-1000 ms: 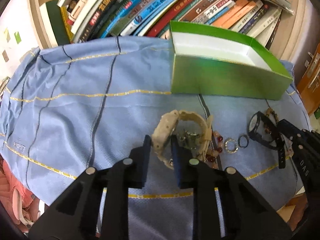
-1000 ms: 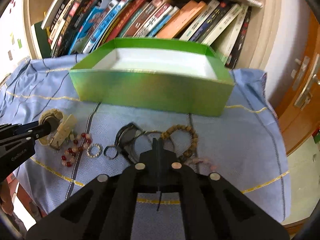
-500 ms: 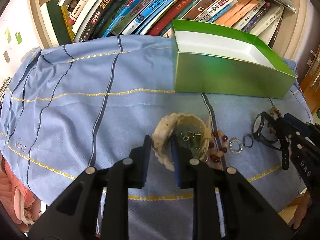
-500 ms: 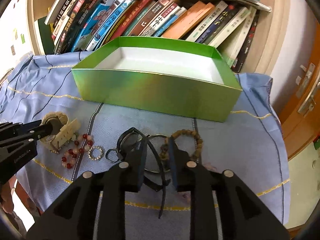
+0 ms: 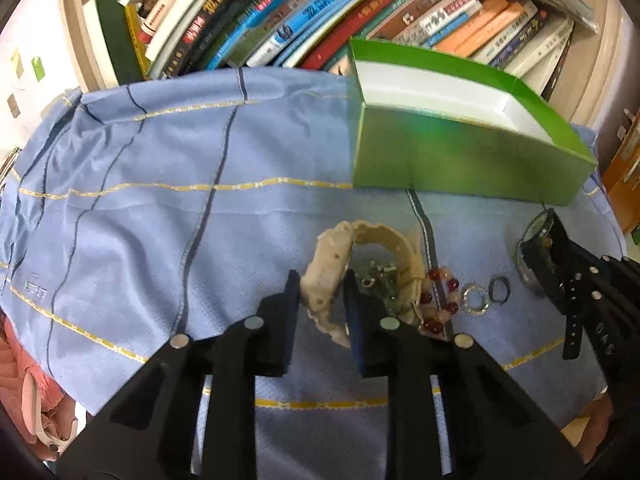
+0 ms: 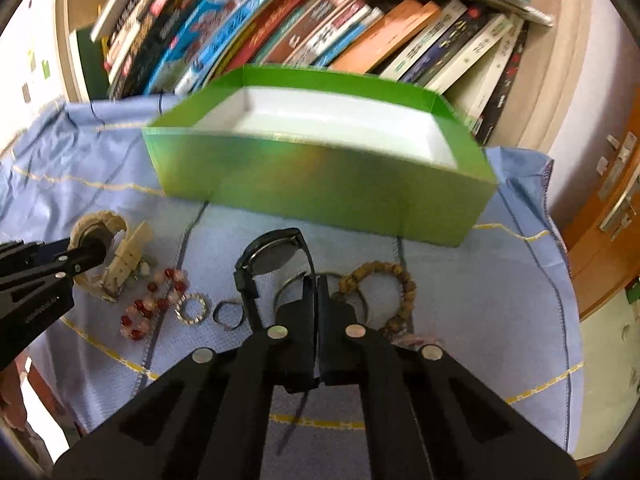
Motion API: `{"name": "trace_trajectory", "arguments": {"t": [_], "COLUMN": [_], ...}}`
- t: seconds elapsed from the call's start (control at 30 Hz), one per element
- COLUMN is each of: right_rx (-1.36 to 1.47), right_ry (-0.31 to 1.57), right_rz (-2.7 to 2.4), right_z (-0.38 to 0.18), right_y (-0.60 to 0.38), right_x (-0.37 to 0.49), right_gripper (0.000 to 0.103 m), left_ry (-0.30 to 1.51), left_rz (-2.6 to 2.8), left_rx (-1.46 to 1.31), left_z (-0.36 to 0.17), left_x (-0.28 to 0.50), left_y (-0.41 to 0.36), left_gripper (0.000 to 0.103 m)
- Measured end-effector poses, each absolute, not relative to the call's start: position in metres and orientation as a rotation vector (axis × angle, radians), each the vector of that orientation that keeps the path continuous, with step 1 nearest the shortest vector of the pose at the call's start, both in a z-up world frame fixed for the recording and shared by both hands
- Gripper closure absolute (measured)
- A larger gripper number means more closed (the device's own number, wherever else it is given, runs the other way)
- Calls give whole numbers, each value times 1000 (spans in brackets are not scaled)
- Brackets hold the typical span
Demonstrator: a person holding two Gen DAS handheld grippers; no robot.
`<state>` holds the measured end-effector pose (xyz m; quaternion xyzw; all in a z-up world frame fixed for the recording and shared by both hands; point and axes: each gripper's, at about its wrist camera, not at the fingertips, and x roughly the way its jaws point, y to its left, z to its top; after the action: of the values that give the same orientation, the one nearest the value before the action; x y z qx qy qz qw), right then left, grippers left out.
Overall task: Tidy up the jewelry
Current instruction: 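Carry the white watch into the green box with left tool while right drops black watch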
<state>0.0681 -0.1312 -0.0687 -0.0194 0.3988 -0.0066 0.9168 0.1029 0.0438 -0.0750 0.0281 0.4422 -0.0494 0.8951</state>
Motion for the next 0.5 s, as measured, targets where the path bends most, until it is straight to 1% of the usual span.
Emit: {"name": "trace_trajectory", "arguments": {"t": [0.13,0.3,0.5], "right_rx": [-20,8,69], "right_ry": [762,756,616], "right_rz": [-25,-12,-67], "right_z": [-48,-39,15], "right_y": [-143,-151,-173], "right_x": [60,60,80], "right_gripper": [101,101,101], "left_ry": [858,832,706], "left_rz": [-105,-147,-175], "left_rx": [61,49,64], "left_z": [-55,-36,17], "left_x": [95,95,125], "left_y": [44,40,14], "left_gripper": [81,81,81]}}
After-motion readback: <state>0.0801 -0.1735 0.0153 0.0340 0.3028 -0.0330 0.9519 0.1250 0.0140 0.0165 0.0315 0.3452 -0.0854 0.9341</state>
